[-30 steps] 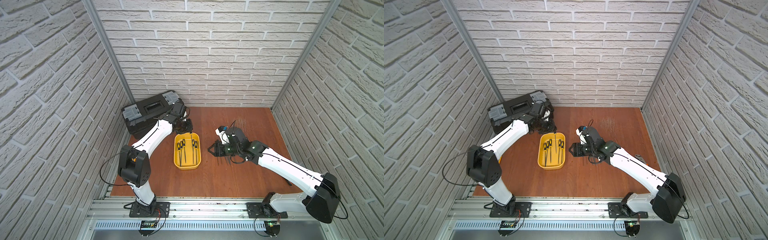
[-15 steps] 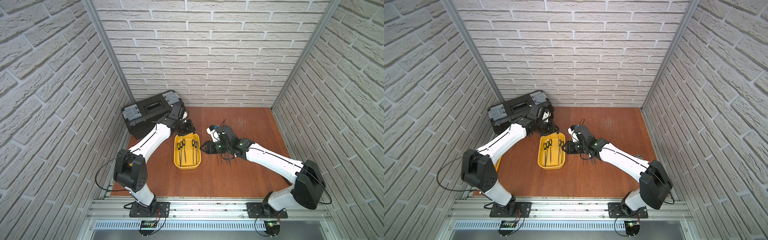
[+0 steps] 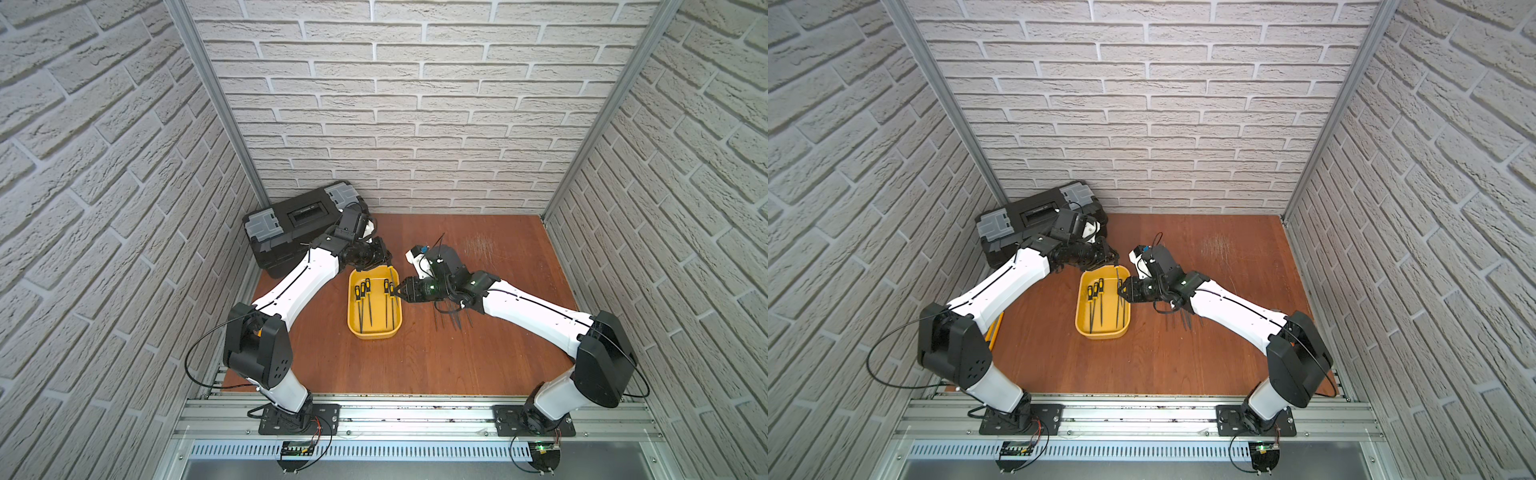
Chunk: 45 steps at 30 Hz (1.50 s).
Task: Take the file tool out of the storage box
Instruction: Place the file tool at the center of the board.
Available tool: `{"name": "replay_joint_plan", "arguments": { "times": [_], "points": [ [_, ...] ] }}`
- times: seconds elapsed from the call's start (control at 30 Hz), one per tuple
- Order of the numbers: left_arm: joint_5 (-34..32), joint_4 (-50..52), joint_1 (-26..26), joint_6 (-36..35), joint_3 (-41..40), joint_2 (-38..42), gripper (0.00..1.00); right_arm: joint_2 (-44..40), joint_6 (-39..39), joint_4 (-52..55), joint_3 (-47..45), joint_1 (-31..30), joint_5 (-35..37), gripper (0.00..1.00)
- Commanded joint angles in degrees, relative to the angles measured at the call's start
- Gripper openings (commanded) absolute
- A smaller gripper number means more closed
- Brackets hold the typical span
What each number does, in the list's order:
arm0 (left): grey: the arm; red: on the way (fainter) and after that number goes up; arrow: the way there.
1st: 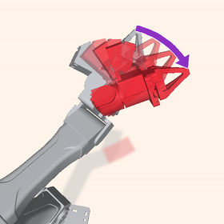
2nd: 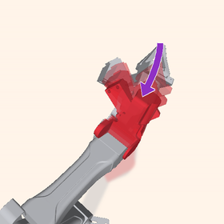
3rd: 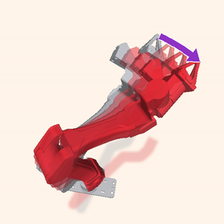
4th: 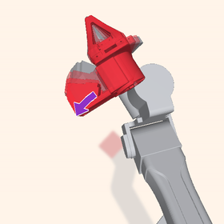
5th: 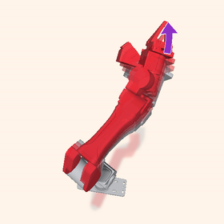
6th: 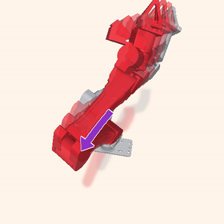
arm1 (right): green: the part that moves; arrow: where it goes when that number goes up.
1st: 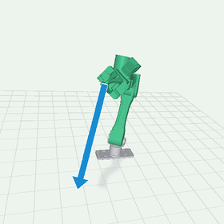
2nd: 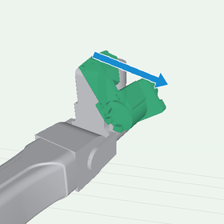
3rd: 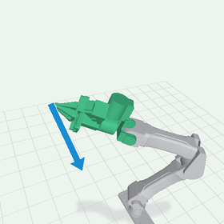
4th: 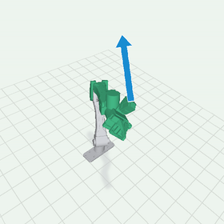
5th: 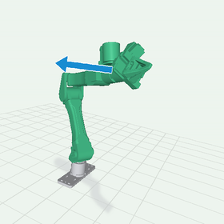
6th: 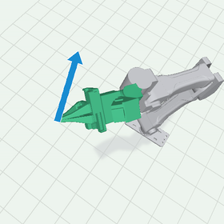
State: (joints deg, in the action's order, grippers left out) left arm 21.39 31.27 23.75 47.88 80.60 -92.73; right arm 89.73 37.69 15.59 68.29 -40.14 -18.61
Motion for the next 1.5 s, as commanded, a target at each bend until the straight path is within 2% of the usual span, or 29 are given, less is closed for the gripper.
{"name": "replay_joint_plan", "arguments": {
  "times": [0.0,0.33,0.63,0.8,0.97,1.23,1.33,1.4,1.47],
  "points": [
    [0.83,-1.83,-0.19,0.15,-0.38,1.41,0.11,1.17,-0.53,-2.21,1.56,-0.79,-1.22,0.33],
    [1.09,-1.45,-0.1,0.19,-0.18,1.93,0.11,2.59,-0.6,-2.38,2.28,-1.09,-1.48,0.25],
    [1.15,-1.47,-0.1,0.11,-0.62,1.99,0.11,3.14,-0.82,-1.87,2.77,-1.23,-1.85,0.07],
    [1.23,-1.65,-0.1,0.02,-0.49,1.76,0.18,3.08,-1.16,-1.37,3.15,-1.25,-1.71,0.03],
    [1.1,-1.56,-0.1,-0.15,-0.29,1.32,0.32,2.82,-1.54,-0.67,3.51,-1.26,-1.37,0.03],
    [-0.15,1.56,-0.36,-2.1,2.97,0.53,0.69,1.72,-2.86,2.6,3.94,-1.26,1.12,0.03],
    [-0.22,2.96,-0.96,-3.02,4.33,0.33,0.88,1.51,-3.78,5.71,4.39,-1.27,3.09,0.03],
    [-0.29,4.15,-1.46,-3.94,5.39,0.3,0.96,1.04,-4.35,7.36,3.9,-1.27,4.54,0.03],
    [-0.62,5.77,-1.97,-5.08,6.42,0.2,0.98,0.22,-4.77,9.32,3.18,-1.19,6.82,0.03]
  ]
}}
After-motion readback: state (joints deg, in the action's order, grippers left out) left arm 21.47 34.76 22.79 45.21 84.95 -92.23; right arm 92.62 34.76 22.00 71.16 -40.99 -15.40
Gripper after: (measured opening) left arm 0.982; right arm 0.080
